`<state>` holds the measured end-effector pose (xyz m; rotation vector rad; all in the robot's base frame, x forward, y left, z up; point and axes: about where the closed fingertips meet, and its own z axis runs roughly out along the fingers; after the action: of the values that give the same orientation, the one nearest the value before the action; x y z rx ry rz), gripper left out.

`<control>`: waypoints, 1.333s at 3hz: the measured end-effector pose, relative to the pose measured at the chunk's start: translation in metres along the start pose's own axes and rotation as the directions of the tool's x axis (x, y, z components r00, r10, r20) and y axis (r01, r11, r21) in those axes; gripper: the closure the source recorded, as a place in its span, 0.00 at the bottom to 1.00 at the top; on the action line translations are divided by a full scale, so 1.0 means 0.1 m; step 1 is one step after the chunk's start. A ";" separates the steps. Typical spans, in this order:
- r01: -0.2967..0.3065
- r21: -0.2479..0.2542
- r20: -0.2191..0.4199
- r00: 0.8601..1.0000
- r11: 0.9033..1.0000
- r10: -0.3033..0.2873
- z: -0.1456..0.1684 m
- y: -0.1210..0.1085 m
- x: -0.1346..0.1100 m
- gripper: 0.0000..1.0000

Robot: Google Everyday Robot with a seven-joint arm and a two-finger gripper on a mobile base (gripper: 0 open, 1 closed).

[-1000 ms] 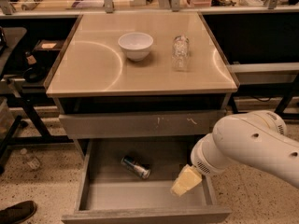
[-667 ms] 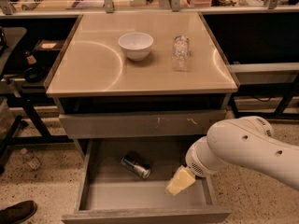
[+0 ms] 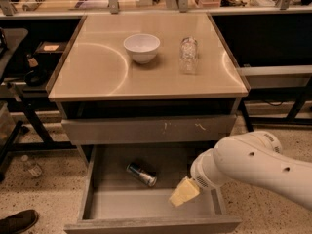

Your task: Pick redbull can from middle drawer and place on counter

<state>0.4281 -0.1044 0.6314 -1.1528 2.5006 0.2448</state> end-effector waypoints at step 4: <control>-0.112 -0.041 0.139 0.983 0.993 0.117 0.70 0.17 -0.23 0.00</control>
Offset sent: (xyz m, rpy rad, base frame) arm 0.0192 0.0422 -0.0492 0.1755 -0.0699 -0.1231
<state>0.4469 -0.0557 0.5768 -0.9690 2.4481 0.3871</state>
